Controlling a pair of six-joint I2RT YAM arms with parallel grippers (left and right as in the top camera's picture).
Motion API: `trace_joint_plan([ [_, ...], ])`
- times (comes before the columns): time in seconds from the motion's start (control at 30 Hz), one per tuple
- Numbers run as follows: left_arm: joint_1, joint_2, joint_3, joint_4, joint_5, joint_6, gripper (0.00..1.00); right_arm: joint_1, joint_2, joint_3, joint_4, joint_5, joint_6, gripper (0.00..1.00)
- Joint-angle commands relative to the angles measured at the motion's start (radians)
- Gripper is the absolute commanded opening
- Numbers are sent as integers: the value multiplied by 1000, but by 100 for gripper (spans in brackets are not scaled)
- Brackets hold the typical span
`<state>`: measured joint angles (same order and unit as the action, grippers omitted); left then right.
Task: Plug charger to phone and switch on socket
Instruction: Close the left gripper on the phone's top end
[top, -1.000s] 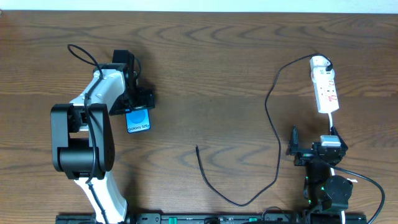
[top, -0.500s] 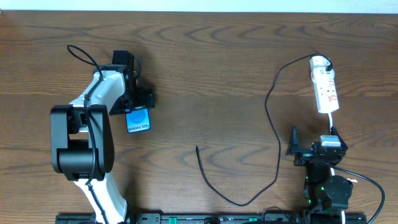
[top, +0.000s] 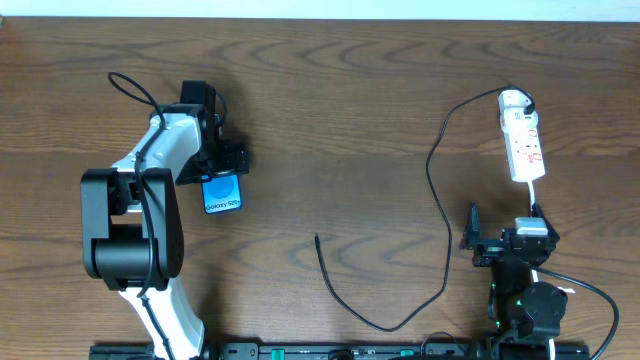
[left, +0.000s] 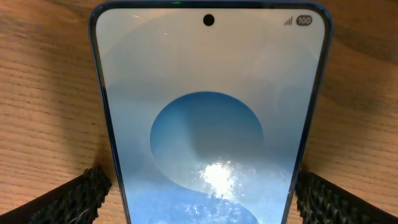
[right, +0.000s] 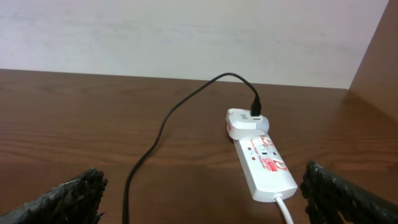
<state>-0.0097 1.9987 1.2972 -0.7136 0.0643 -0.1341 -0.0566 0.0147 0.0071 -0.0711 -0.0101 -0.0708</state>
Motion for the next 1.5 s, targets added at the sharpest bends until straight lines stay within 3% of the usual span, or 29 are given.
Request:
trace_joint_plan([
  [0.0,2,21,-32,8,6,1,99,6,-3,-2,-5,4,-13,99],
  [0.23,2,21,-32,9,6,2,98,6,-3,-2,-5,4,-13,99],
  [0.47,2,21,-32,9,6,2,86,6,-3,-2,-5,4,-13,99],
  [1.47,2,21,-33,9,6,2,84,6,-3,-2,-5,4,-13,99],
])
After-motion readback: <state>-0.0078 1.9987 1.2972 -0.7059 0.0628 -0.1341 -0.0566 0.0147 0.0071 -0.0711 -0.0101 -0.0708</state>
